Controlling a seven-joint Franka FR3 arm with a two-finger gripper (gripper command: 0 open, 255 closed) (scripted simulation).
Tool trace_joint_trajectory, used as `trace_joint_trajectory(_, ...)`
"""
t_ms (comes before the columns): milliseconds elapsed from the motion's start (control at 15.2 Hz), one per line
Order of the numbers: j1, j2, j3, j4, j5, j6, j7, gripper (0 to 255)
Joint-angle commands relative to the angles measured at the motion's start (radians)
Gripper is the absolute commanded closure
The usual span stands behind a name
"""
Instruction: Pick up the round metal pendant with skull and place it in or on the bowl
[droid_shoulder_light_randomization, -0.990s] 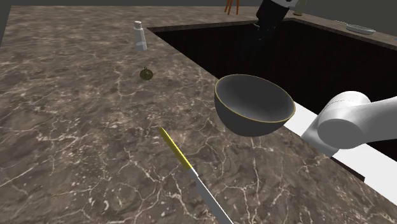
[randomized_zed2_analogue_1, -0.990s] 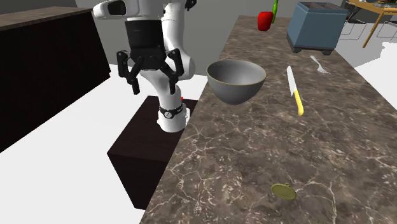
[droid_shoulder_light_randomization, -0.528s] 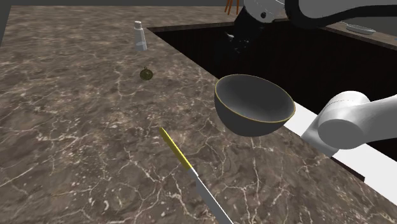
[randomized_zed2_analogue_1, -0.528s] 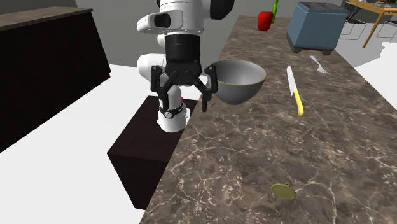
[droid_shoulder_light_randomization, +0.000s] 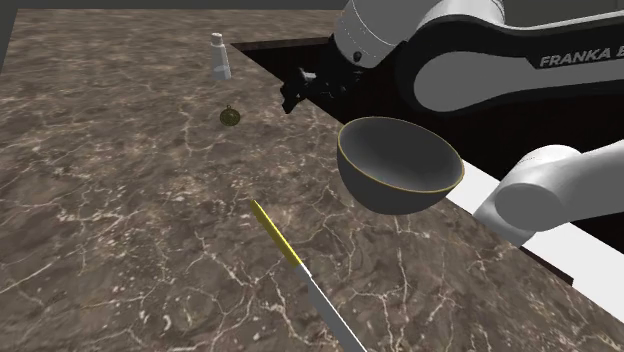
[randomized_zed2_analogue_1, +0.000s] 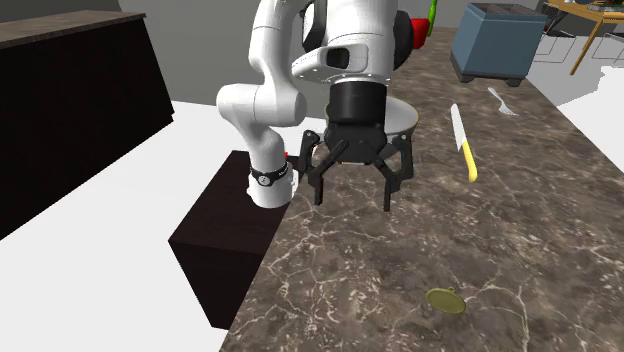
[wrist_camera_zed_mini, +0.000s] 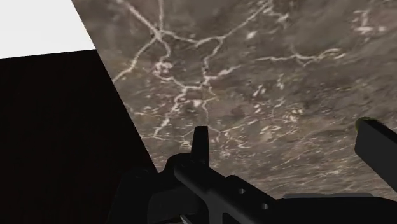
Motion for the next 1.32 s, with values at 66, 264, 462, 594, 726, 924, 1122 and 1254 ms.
trace_joint_trajectory(66,-0.108,0.064,0.152,0.053,-0.047,0.108,0.131,0)
trace_joint_trajectory(264,-0.255,0.1,0.323,0.122,-0.109,0.182,0.266,0)
trace_joint_trajectory(462,-0.435,0.105,0.51,0.208,-0.167,0.233,0.394,0)
trace_joint_trajectory(594,-0.513,0.104,0.584,0.239,-0.18,0.254,0.429,0)
trace_joint_trajectory(726,-0.556,0.115,0.62,0.244,-0.187,0.276,0.434,0)
trace_joint_trajectory(924,-0.631,0.118,0.684,0.254,-0.165,0.307,0.418,0)
trace_joint_trajectory(1122,-0.683,0.087,0.728,0.262,-0.076,0.319,0.355,0)
trace_joint_trajectory(1254,-0.69,0.065,0.735,0.264,-0.024,0.315,0.318,0)
